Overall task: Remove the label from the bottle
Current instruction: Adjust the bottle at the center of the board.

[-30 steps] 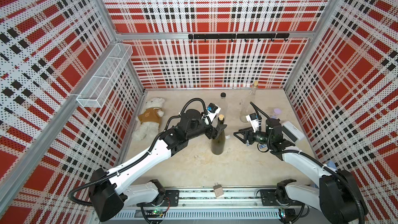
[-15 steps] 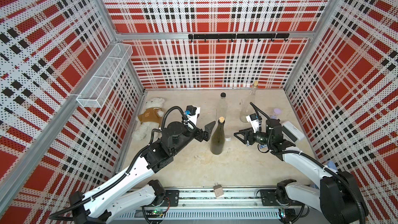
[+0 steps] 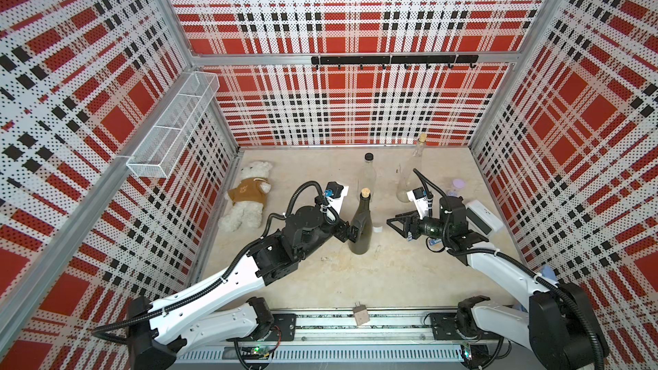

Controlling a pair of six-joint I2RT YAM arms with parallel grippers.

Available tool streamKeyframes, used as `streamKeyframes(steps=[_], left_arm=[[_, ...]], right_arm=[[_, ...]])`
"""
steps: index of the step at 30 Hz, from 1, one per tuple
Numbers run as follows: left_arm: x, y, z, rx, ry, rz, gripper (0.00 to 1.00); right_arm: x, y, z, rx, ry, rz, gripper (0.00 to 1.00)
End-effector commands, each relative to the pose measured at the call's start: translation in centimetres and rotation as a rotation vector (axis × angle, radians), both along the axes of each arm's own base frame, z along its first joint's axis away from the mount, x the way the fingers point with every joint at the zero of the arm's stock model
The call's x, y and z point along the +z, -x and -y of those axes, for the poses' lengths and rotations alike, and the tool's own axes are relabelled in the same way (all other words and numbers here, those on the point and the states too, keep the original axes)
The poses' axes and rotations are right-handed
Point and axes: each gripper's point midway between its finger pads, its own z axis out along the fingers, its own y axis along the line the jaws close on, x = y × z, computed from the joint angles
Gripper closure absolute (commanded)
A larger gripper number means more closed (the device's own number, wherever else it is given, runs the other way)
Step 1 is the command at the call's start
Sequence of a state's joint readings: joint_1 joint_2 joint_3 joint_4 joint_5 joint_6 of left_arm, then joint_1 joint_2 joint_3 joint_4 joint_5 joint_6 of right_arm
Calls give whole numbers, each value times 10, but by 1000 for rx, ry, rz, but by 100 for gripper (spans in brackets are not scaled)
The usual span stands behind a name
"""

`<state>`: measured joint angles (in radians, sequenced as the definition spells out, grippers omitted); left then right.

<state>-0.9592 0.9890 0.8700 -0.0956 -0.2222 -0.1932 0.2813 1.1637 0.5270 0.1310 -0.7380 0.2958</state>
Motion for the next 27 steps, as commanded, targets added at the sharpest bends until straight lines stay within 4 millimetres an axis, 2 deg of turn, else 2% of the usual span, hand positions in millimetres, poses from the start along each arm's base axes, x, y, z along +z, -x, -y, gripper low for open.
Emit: streamKeyframes(steps=[1,9,23,27], left_arm=[[3,-5,1,21,-2,14,0],[4,-16,24,1,-8,22,3],[2,-29,32,33,-30,44,31],[1,-32,33,29,-28,44,34]], right_arm=[[17,-5,-2,4,-5,86,28],[16,-2,2,-12,9,90,29],[14,0,7,-22,17,90,29],[13,-1,8,-25,17,87,29]])
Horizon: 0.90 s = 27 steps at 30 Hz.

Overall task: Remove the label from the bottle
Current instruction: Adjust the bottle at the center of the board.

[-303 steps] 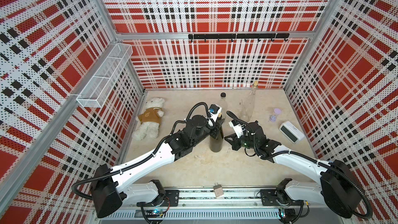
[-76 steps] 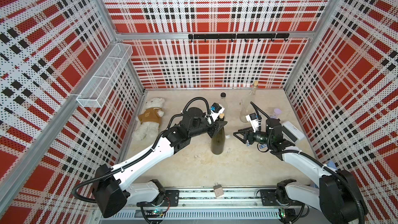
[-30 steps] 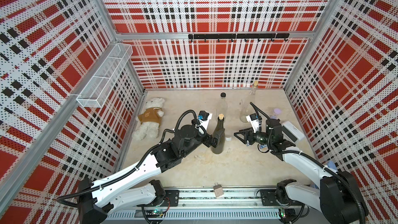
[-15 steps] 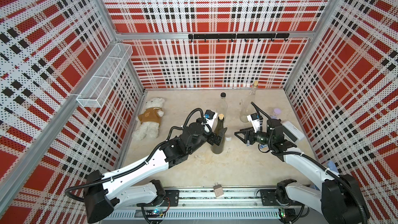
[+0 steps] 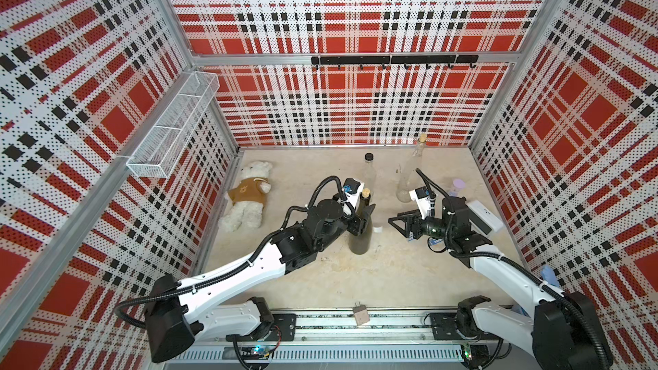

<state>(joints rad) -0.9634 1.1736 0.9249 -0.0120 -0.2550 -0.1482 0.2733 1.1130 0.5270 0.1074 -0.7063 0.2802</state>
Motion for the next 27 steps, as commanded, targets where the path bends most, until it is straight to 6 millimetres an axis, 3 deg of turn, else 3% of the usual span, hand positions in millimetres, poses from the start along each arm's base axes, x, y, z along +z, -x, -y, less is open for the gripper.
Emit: streamKeyframes(steps=[1,5,14,17,27], left_arm=[[22,-7,2,11,48,39,35],[22,-9,2,6,51,38,41],[23,-8,2,-33,55,36,64],[25,-5,3,-60,52,45,76],[34,8,-2,-276,52,49,80]], right_arm=[[4,0,1,7,4,45,29],[2,0,2,5,5,42,29],[-1,0,4,-1,8,37,29],[0,0,4,-2,6,38,29],[6,12,-2,76,-16,50,27]])
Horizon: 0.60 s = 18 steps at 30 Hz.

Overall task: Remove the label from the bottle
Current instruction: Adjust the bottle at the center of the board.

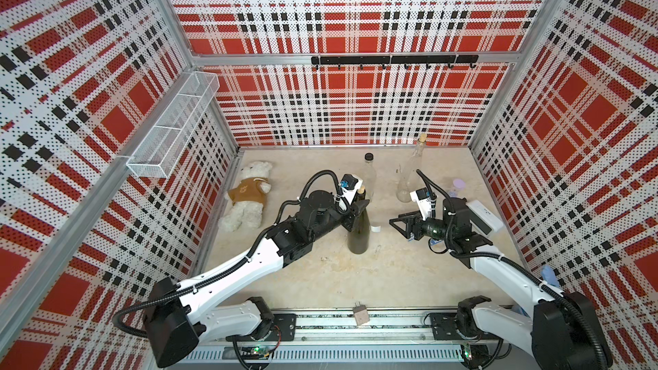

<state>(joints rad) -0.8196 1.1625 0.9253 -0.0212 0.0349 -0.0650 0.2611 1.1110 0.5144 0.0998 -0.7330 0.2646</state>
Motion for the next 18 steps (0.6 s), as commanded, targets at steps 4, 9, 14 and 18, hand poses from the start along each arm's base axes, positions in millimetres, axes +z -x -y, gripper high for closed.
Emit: streamKeyframes(steps=[4,9,14,18], left_arm=[[29,15,-4,-180,54,40,81],[24,18,-12,-234,34,69,89],[23,18,-12,-299,38,42,89],[29,17,-10,-323,40,51,92]], right_arm=[[18,20,-9,128,-54,66,26],[17,32,-12,175,-47,60,26],[6,32,-13,164,10,42,26],[2,31,-18,155,19,38,26]])
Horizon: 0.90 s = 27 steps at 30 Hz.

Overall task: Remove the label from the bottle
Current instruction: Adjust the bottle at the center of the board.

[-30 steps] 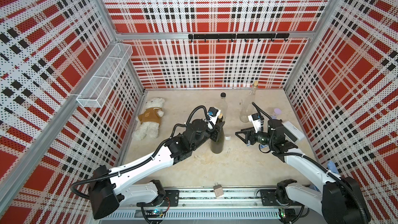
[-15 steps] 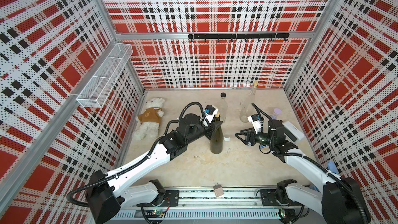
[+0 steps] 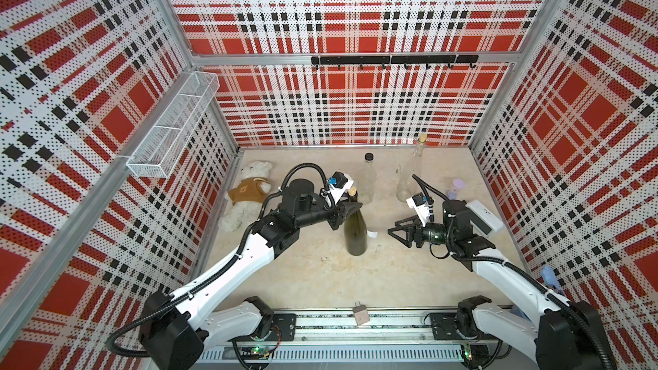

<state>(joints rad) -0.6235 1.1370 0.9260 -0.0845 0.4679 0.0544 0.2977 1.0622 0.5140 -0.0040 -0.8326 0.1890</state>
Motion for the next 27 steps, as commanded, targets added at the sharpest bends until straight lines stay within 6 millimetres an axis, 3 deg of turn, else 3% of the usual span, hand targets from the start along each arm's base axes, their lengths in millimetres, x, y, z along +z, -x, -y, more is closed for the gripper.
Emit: streamKeyframes(steps=[1,6,11,27], left_arm=[[31,7,6,-75,47,63,93],[39,9,14,-135,31,78,97],[35,9,19,-171,20,67,97],[31,10,18,-172,13,65,98]], right_arm=[[-1,-2,-5,1,25,48,26],[-6,0,-14,8,50,58,26],[-10,0,-18,-6,41,63,26],[-25,11,-48,69,45,74,29]])
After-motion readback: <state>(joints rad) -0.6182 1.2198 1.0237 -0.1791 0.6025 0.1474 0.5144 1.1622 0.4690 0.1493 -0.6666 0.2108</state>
